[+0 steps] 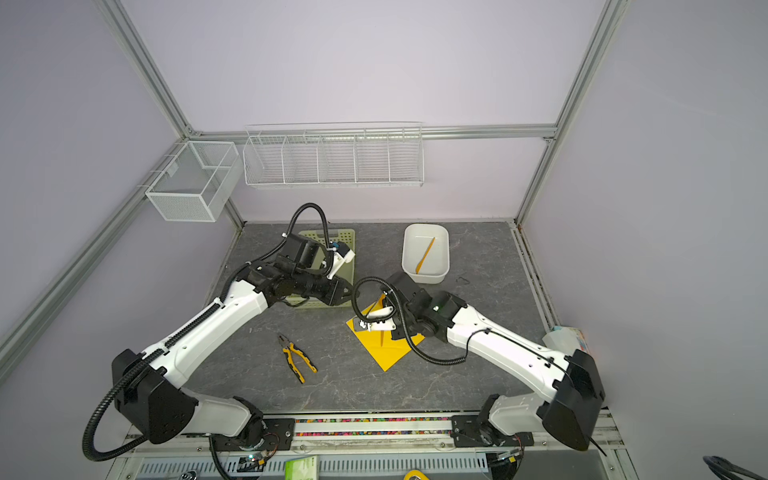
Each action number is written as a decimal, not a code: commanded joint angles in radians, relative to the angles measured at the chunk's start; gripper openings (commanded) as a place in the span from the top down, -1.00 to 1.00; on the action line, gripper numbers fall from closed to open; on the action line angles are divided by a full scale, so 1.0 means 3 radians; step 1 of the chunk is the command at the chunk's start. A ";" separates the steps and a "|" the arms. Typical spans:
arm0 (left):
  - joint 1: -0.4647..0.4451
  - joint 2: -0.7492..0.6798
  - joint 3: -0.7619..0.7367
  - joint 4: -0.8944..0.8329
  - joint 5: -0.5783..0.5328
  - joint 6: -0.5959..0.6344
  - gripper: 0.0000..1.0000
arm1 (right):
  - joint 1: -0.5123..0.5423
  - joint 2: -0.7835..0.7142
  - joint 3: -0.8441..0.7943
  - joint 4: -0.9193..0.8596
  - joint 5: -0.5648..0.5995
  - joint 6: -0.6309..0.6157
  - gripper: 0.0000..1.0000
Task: Place the utensils on the paper napkin and roll it up
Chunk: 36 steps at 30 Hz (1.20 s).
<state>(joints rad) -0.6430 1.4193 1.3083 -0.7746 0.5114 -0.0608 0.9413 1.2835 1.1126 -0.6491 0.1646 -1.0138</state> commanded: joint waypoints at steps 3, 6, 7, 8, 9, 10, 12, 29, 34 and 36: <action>-0.0460 -0.0052 0.0220 -0.0420 -0.0074 0.0213 0.43 | 0.0454 -0.0371 -0.0222 0.0149 0.0739 -0.0539 0.86; -0.0639 -0.0087 0.0218 -0.0457 -0.0145 0.0160 0.42 | 0.0714 -0.0507 -0.0316 0.0198 0.1014 -0.0750 0.86; -0.0710 -0.0110 0.0211 -0.0460 -0.0171 0.0143 0.41 | 0.0808 -0.0546 -0.0354 0.0258 0.1116 -0.0825 0.86; -0.0771 -0.0133 0.0198 -0.0456 -0.0195 0.0133 0.41 | 0.0887 -0.0576 -0.0381 0.0317 0.1190 -0.0887 0.86; -0.0834 -0.0155 0.0182 -0.0454 -0.0237 0.0121 0.41 | 0.0967 -0.0608 -0.0395 0.0360 0.1260 -0.0945 0.86; -0.0877 -0.0173 0.0170 -0.0458 -0.0274 0.0113 0.40 | 0.1032 -0.0631 -0.0400 0.0404 0.1317 -0.1000 0.86; -0.0914 -0.0198 0.0141 -0.0475 -0.0312 0.0089 0.41 | 0.1139 -0.0657 -0.0403 0.0481 0.1431 -0.1087 0.86; -0.0924 -0.0079 0.0148 -0.0629 -0.0229 0.0407 0.71 | 0.1438 -0.0790 -0.0370 0.0556 0.1788 -0.1177 0.86; -0.0922 -0.0006 0.0186 -0.0643 -0.0155 0.0448 0.87 | 0.1441 -0.0869 -0.0390 0.0553 0.1791 -0.1202 0.86; -0.0922 0.0024 0.0190 -0.0635 -0.0164 0.0459 0.92 | 0.1439 -0.0904 -0.0385 0.0526 0.1793 -0.1195 0.86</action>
<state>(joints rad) -0.9264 1.3926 1.3540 -0.9165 0.5076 0.0525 1.3586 1.0634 0.9955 -0.5449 0.6811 -1.3594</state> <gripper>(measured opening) 0.089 0.086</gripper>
